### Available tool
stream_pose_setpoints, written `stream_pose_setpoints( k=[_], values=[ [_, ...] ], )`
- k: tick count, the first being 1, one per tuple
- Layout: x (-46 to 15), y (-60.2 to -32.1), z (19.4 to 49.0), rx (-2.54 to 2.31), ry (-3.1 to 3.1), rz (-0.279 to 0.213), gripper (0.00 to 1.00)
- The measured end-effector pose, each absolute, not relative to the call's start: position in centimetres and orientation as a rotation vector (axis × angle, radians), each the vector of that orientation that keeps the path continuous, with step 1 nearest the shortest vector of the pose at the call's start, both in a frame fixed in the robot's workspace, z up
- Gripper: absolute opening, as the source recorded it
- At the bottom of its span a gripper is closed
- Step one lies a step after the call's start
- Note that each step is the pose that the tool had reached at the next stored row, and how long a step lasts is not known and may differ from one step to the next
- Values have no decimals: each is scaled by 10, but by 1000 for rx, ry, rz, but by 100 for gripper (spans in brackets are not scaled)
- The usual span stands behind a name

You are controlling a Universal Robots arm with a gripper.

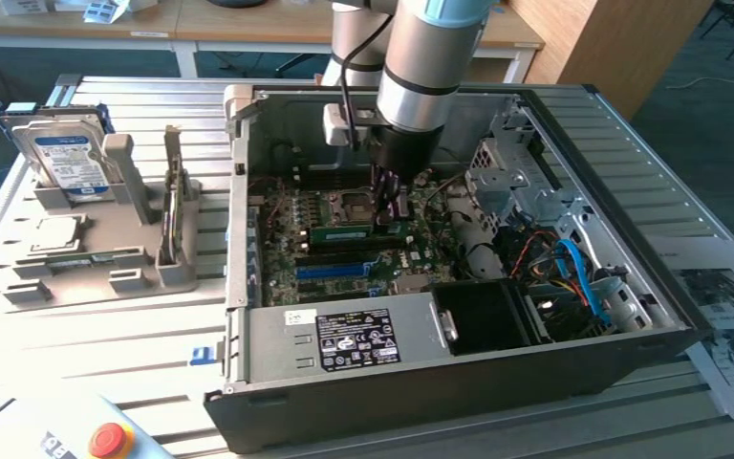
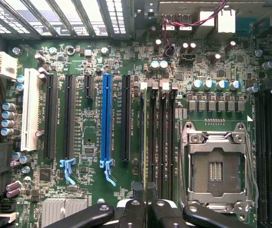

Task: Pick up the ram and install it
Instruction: 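Insert the ram into the slot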

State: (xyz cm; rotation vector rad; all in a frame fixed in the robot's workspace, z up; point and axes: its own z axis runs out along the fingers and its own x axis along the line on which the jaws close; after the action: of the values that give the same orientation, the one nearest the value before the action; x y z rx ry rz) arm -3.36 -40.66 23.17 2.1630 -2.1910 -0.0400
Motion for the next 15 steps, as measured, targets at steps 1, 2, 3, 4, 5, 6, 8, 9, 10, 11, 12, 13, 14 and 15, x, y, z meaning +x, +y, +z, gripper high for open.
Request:
stream_pose_setpoints(
  k=[1,2,3,4,5,6,8,9,10,11,12,13,14,15],
  values=[
    [-34,-407,231,2163,-2191,-39,12],
    [-34,-407,231,2162,-2190,-38,12],
    [-34,-407,231,2162,-2190,-37,12],
    [-34,-407,231,2162,-2190,-36,12],
    [-34,-407,230,2161,-2190,-35,12],
    [-34,-407,230,2161,-2189,-35,12],
    [-34,-407,230,2161,-2190,-34,12],
    [-34,-407,230,2161,-2190,-34,12],
    [-34,-407,230,2161,-2190,-34,12],
    [-34,-407,230,2162,-2190,-33,12],
    [-34,-407,230,2162,-2190,-32,12],
    [-34,-407,230,2162,-2191,-31,12],
    [-34,-407,230,2162,-2191,-30,12],
    [-34,-407,229,2162,-2191,-29,12]
  ],
)
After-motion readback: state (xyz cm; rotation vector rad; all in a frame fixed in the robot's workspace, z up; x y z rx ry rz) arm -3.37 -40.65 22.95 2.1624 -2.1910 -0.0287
